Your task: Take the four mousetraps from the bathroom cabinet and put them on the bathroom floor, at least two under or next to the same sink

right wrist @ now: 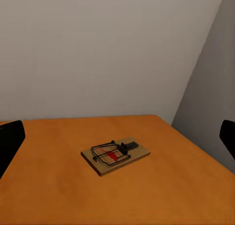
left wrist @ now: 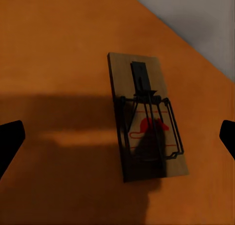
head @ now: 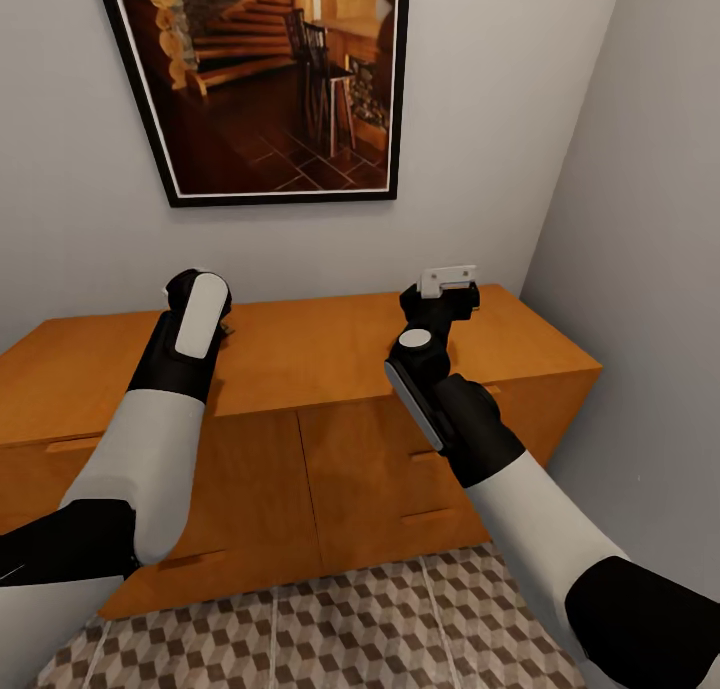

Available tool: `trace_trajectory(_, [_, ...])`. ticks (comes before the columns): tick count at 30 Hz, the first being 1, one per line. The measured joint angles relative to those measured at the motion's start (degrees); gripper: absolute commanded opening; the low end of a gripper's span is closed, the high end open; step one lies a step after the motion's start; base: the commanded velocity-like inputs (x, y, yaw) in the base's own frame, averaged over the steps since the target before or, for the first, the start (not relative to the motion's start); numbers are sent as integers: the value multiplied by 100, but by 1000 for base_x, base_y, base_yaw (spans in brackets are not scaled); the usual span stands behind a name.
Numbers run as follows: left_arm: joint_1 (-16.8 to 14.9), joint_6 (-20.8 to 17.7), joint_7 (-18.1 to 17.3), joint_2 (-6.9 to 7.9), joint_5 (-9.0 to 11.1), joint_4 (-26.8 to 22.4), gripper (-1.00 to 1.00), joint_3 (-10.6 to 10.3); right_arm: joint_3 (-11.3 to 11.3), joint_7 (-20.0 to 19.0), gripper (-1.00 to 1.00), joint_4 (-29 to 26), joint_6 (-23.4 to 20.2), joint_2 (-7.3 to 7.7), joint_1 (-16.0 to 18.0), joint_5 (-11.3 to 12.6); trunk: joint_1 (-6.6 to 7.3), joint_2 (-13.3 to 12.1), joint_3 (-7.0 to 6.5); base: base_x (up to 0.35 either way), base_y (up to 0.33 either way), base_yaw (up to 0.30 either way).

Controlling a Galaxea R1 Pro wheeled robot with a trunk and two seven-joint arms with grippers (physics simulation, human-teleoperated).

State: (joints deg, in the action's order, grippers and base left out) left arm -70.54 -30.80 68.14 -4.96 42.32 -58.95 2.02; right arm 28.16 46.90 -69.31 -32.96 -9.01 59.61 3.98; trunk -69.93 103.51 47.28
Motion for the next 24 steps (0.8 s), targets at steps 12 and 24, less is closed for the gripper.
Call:
trace_trajectory(12, [0,-8,-4,5,13,-3,100,-2,0,-8,100,22,3,-6,0,8,3,0,0,195,0,0])
trace_trajectory(24, [0,-1,0,6,4,-12,100,-2,0,-9,100,27,4,-7,0,8,0,0,0,95,0,0])
